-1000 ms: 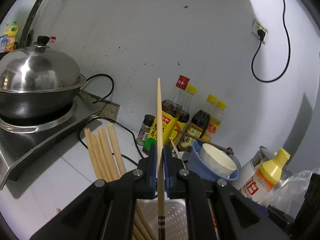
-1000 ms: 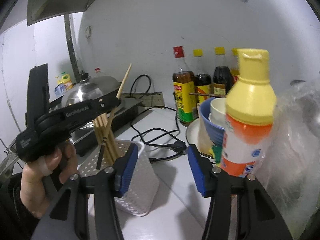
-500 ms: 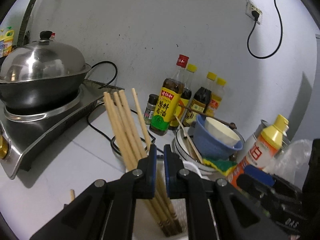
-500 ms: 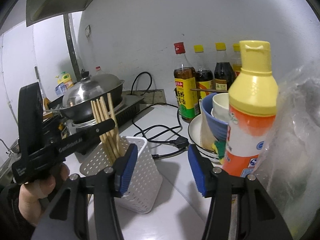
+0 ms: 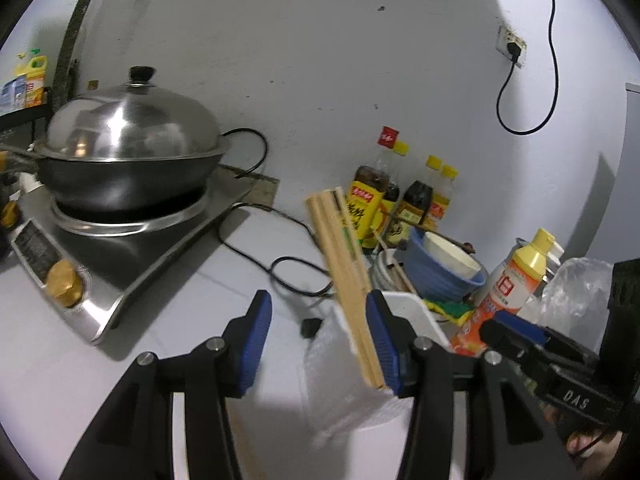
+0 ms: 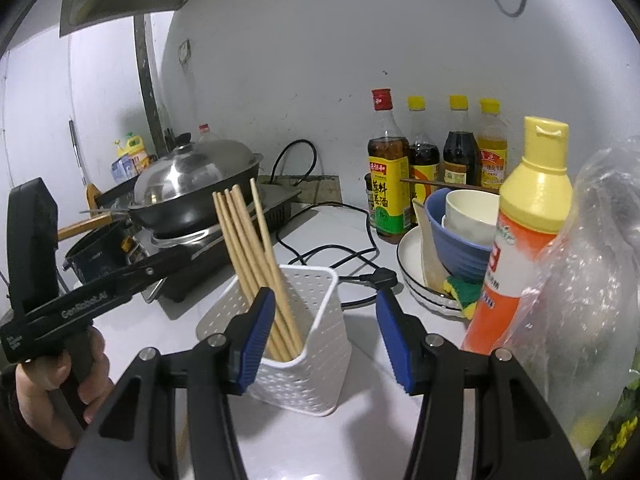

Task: Organize utensils
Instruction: 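Lower the left tool's chopstick into the white holder and open it, then move both open tools back to the last two chopsticks on the counter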

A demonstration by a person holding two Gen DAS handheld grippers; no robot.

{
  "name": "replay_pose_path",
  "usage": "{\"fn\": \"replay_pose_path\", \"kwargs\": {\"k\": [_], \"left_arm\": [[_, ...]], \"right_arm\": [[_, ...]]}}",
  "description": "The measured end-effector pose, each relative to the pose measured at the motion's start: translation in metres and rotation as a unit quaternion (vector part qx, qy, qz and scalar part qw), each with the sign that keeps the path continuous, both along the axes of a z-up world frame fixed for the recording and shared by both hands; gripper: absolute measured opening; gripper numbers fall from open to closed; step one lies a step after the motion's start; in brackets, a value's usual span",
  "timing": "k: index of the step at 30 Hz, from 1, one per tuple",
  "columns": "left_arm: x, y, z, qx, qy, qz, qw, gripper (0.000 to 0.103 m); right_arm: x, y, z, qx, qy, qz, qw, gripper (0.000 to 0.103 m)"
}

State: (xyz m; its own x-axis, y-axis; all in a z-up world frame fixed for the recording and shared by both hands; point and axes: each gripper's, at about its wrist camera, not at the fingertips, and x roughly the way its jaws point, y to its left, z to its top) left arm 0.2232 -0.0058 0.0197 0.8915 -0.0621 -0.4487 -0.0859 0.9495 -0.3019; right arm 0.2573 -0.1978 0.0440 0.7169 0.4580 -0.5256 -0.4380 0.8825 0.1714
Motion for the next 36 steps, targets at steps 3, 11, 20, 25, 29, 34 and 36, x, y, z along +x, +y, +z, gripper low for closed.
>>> {"fn": "replay_pose_path", "kwargs": {"k": [3,11,20,25,29,34,36], "left_arm": [[-0.013,0.011,-0.002,-0.002,0.004,0.002,1.0000,0.049],[-0.046,0.045,-0.015,-0.017,0.015,0.011,0.9997,0.049],[-0.073,0.073,-0.034,-0.025,0.027,0.018,0.9992,0.049],[-0.084,0.085,-0.045,-0.029,0.032,0.020,0.9989,0.049],[-0.094,0.099,-0.050,-0.035,0.033,0.027,0.9985,0.049],[-0.101,0.117,-0.059,-0.044,0.036,0.036,0.9977,0.049],[-0.102,0.121,-0.063,-0.046,0.037,0.039,0.9975,0.049]], "right_arm": [[-0.007,0.009,0.001,-0.011,0.003,0.001,1.000,0.050],[-0.032,0.036,0.010,-0.039,-0.002,0.012,0.999,0.050],[-0.051,0.078,-0.002,-0.069,0.011,0.035,0.997,0.050],[-0.063,0.107,-0.013,-0.092,0.019,0.065,0.993,0.050],[-0.069,0.132,-0.028,-0.109,0.031,0.082,0.990,0.050],[-0.071,0.156,-0.048,-0.130,0.045,0.095,0.986,0.050],[-0.070,0.166,-0.057,-0.142,0.053,0.098,0.984,0.050]]}}
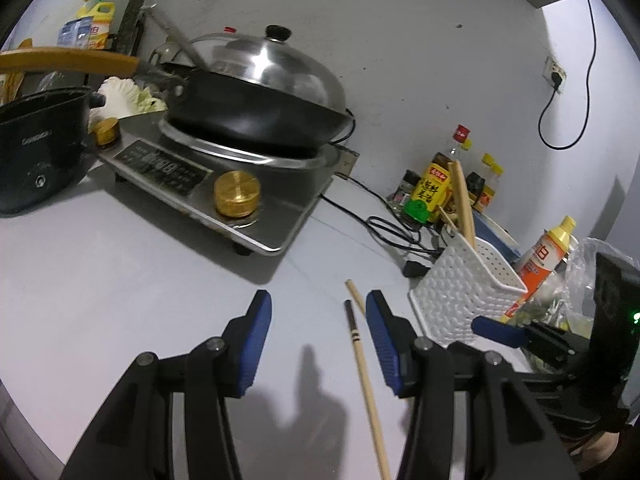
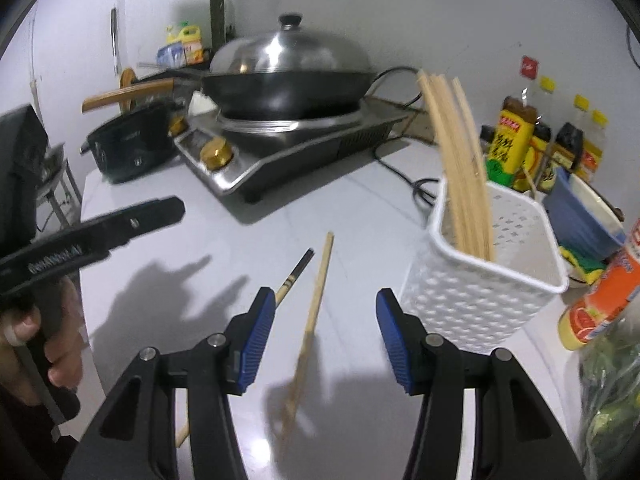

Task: Organize utensils
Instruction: 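Move both open tools back to the last two chopsticks on the counter, then close the right tool on the plain chopstick while the left tool grasps the dark-tipped one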

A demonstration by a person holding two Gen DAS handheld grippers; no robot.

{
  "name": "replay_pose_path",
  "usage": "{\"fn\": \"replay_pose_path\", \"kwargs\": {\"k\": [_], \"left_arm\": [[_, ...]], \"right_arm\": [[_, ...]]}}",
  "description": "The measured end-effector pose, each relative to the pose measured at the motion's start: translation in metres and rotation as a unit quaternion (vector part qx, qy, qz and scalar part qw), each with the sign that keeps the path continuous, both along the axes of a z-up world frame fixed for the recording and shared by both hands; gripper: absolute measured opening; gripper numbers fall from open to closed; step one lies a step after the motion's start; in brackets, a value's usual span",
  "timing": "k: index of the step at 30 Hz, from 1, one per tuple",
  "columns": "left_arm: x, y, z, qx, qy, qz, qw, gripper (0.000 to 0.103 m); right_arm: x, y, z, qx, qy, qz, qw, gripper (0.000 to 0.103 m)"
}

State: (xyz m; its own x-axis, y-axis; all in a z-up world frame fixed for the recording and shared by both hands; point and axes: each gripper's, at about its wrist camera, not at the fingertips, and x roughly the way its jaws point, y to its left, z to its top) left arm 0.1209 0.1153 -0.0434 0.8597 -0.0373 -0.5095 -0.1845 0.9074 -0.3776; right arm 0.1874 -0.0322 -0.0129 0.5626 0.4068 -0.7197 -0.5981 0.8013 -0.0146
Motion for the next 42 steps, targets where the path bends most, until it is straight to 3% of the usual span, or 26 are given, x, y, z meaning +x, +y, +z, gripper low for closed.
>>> {"fn": "replay_pose_path", "kwargs": {"k": [10,20,28,32,42], "left_arm": [[-0.002,0.019,-0.030,-0.005,0.027,0.012,0.9995,0.049],[0.002,0.034,-0.039,-0.015,0.035,0.021,0.9991,0.049],[0.004,0.037,-0.042,-0.018,0.041,0.023,0.9987,0.049],[0.005,0.031,-0.042,-0.015,0.043,0.019,0.9988,0.049],[0.009,0.009,-0.037,0.002,0.051,0.000,0.9987,0.049]], "right_arm": [[0.018,0.028,-0.037,-0.034,0.041,0.006,0.999,0.050],[0.047,0.048,-0.069,-0.059,0.075,-0.020,0.995,0.030],[0.058,0.050,-0.076,-0.048,0.092,-0.033,0.994,0.019],[0.058,0.046,-0.077,-0.052,0.082,-0.034,0.995,0.007],[0.045,0.031,-0.066,-0.014,0.079,-0.019,0.997,0.006]]}}
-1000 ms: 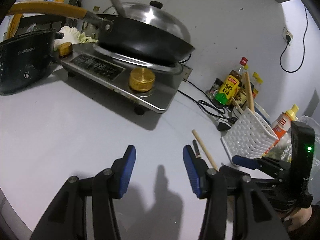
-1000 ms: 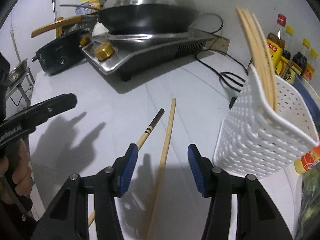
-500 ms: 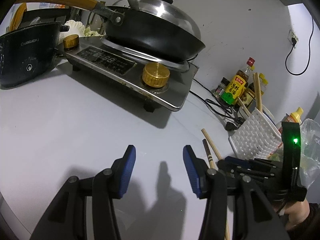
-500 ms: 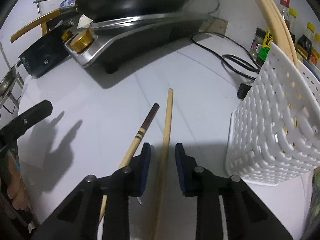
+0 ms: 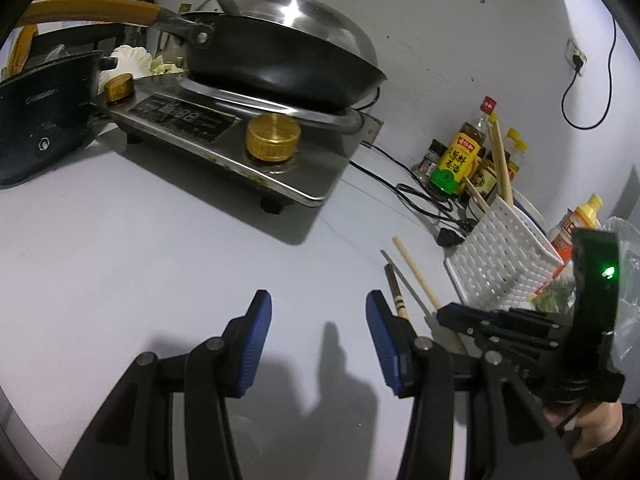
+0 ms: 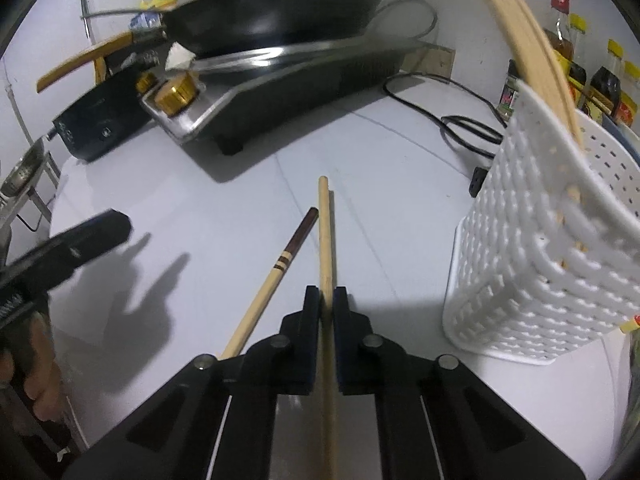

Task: Organize utensils
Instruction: 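Close the right tool on the plain chopstick while the left tool grasps the dark-tipped one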

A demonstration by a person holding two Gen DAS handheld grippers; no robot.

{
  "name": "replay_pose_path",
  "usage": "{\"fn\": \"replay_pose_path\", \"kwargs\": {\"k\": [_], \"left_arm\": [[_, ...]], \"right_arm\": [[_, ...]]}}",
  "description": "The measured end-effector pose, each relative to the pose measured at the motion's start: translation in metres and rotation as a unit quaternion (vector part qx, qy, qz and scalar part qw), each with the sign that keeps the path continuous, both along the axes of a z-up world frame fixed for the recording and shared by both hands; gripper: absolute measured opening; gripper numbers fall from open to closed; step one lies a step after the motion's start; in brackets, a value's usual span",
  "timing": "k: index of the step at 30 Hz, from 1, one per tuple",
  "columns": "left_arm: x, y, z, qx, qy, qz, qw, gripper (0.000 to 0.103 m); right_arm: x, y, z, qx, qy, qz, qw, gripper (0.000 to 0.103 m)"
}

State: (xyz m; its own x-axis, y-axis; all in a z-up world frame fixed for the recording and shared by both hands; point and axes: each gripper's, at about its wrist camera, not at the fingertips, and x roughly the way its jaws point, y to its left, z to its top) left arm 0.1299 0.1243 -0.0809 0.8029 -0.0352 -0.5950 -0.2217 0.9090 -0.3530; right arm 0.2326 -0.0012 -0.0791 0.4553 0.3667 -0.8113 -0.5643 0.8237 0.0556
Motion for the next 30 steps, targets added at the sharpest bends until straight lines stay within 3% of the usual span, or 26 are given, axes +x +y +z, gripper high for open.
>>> {"fn": "replay_pose_path", "kwargs": {"k": [10,15,30], "left_arm": [[0.012,-0.038,-0.001,0.019,0.021,-0.041,0.9988,0.049],[0.019,-0.060,-0.002,0.037,0.032,-0.067,0.9965,0.049],[0.039,-0.110,-0.022,0.116,0.097,-0.112,0.9820,0.049]], "right_arm": [[-0.018,-0.025,0.039,0.052,-0.030,0.012,0.998,0.006],[-0.026,-0.037,0.053,0.052,-0.050,0.015,0.997,0.006],[-0.038,-0.078,0.072,0.095,-0.075,0.016,0.992,0.006]]}}
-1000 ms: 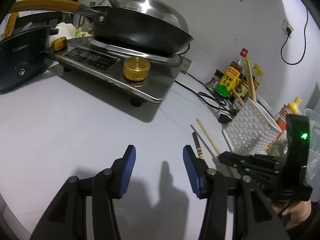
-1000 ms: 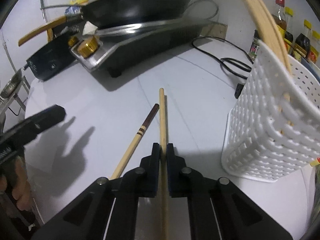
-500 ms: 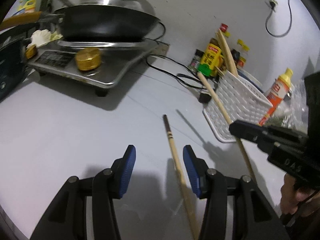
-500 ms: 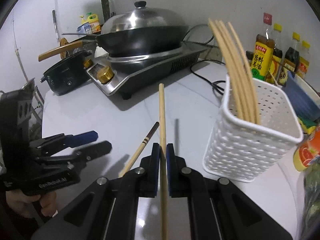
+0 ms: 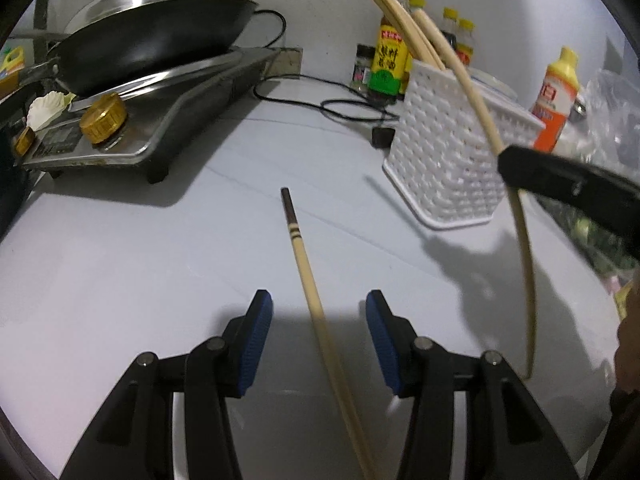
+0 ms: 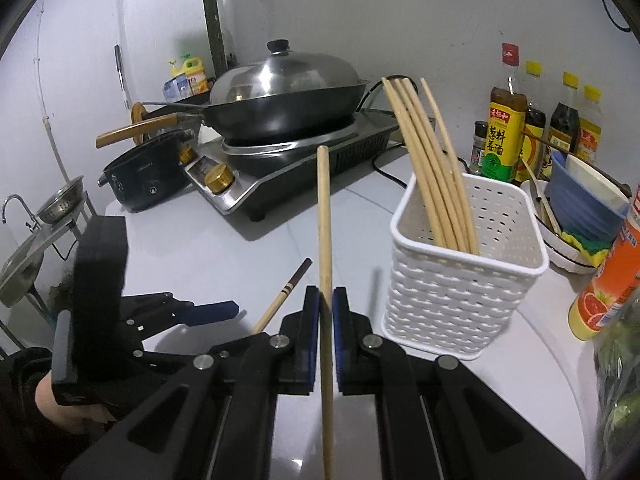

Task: Organize utensils
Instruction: 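Close the right tool on the plain chopstick while the left tool grasps the dark-tipped one, then lift both held chopsticks and carry them over the white holder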

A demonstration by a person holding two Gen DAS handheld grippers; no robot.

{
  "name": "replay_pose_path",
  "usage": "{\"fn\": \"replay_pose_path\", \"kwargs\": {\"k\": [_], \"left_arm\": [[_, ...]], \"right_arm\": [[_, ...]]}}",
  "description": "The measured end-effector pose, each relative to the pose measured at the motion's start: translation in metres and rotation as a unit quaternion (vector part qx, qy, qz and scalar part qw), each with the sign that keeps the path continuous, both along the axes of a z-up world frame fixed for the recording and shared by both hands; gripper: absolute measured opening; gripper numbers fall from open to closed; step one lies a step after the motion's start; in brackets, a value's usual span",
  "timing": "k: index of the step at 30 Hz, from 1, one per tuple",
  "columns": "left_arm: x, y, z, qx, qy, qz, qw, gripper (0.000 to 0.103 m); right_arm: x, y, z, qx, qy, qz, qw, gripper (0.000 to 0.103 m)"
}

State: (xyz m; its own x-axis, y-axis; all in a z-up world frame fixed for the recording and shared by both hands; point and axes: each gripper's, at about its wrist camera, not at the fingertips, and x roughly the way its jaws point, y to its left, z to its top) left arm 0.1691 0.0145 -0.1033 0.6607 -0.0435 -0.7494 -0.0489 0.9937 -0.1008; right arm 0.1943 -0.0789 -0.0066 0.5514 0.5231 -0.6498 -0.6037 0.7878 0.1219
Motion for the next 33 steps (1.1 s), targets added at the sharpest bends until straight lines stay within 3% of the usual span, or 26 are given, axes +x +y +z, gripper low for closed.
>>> {"fn": "replay_pose_path", "kwargs": {"k": [3,4,7,9,18,33], "left_arm": [[0.001,-0.006,-0.003,0.018,0.001,0.000,0.9998,0.045],[0.003,-0.007,-0.003,0.021,0.001,-0.002,0.9998,0.033],[0.003,-0.010,-0.003,0.026,-0.001,-0.007,0.9996,0.014],[0.003,-0.011,-0.003,0.020,0.000,-0.012,0.9997,0.009],[-0.001,-0.008,-0.001,-0.001,-0.008,-0.015,0.9999,0.006],[-0.015,0.010,0.048,-0.010,-0.078,-0.006,0.9969,0.006]], "right_arm": [[-0.001,-0.004,0.000,0.005,0.000,0.000,1.000,0.006],[-0.001,-0.005,-0.001,0.006,0.000,0.001,1.000,0.006],[-0.001,-0.010,-0.002,0.014,0.002,0.000,1.000,0.006],[-0.001,-0.012,-0.002,0.019,0.005,-0.001,1.000,0.006],[-0.003,-0.014,0.004,0.028,-0.001,0.001,1.000,0.006],[-0.009,-0.011,0.029,0.037,-0.026,0.001,0.999,0.006]]}}
